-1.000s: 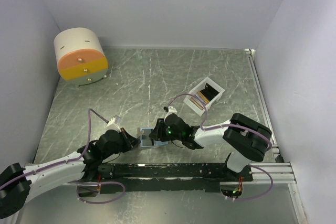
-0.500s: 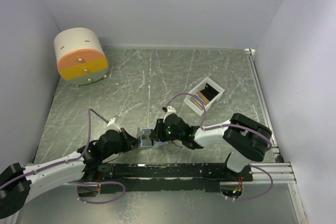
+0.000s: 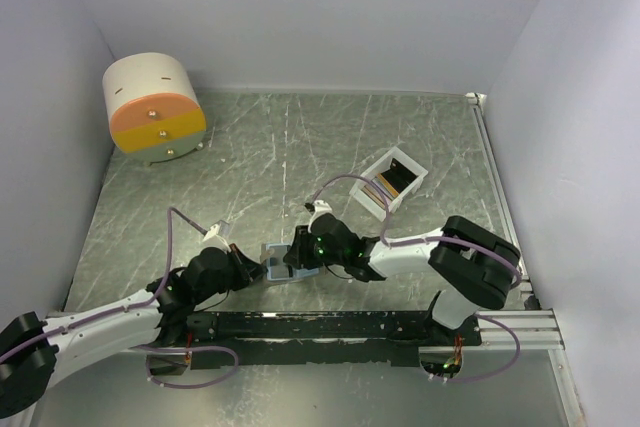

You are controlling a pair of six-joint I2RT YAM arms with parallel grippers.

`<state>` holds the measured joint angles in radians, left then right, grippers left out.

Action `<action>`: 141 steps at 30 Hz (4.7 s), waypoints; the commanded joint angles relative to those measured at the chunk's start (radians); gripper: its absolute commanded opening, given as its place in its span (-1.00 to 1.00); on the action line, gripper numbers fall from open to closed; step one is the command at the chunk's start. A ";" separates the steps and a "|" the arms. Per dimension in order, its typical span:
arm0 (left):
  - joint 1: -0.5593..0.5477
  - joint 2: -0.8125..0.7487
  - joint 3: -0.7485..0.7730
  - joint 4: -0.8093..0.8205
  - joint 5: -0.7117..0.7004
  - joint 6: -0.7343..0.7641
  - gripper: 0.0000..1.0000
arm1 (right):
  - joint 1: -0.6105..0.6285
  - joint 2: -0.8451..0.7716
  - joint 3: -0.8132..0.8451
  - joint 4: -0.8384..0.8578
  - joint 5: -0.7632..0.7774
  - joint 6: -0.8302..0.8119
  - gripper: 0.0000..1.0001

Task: Put the credit cards into the card holder
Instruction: Insert the credit card into the card holder, then pick up the credit card from the storage box.

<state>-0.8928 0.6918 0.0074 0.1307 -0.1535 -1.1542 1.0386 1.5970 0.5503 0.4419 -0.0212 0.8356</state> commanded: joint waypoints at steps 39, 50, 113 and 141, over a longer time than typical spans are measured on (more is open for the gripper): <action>-0.005 -0.093 0.020 -0.061 0.031 0.092 -0.87 | -0.581 0.132 0.592 -0.804 0.502 -0.845 -0.13; -0.006 -0.137 0.015 -0.085 0.023 0.091 -0.86 | -0.643 0.225 0.569 -0.683 0.456 -0.872 -0.08; -0.005 -0.118 0.057 -0.128 0.000 0.063 -0.27 | -0.554 -0.209 0.606 -0.918 0.366 -0.758 -1.00; -0.006 -0.052 0.392 -0.236 0.004 0.181 0.23 | -0.391 -0.689 0.161 -0.449 -0.229 -0.230 -1.00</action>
<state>-0.8940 0.6098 0.3645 -0.1448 -0.1795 -1.0508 0.6384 0.9405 0.7586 -0.1379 -0.1623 0.4988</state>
